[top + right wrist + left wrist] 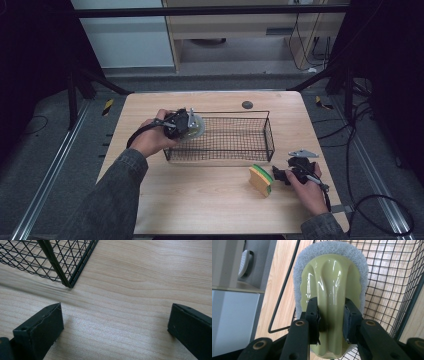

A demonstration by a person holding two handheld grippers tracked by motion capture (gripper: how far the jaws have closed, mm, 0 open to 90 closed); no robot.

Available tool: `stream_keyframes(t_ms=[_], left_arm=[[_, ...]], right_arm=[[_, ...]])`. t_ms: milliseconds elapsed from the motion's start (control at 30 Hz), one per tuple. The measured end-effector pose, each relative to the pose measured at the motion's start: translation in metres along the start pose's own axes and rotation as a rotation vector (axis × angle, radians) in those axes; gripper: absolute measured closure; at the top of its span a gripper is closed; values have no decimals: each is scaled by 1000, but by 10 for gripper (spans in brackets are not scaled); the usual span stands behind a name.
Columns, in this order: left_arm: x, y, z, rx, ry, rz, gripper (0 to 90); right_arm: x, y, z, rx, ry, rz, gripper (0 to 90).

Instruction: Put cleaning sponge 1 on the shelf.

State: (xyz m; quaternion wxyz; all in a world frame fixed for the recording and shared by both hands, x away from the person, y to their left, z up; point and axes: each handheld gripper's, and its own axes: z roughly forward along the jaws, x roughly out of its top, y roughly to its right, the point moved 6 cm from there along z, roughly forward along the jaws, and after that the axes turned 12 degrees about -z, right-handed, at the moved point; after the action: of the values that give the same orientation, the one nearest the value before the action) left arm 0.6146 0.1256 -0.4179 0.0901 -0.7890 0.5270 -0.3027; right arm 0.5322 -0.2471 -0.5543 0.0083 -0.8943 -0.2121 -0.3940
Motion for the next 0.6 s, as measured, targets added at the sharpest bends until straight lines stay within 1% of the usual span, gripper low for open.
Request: stream_keyframes(t_ms=[233,600], left_arm=[[-3,0,3,-15,-5,-4,701],[-6,2,13,-32,-20,-6,701]], right_arm=[[0,0,0,0,0,0,4],[0,0,0,0,-1,1,4]])
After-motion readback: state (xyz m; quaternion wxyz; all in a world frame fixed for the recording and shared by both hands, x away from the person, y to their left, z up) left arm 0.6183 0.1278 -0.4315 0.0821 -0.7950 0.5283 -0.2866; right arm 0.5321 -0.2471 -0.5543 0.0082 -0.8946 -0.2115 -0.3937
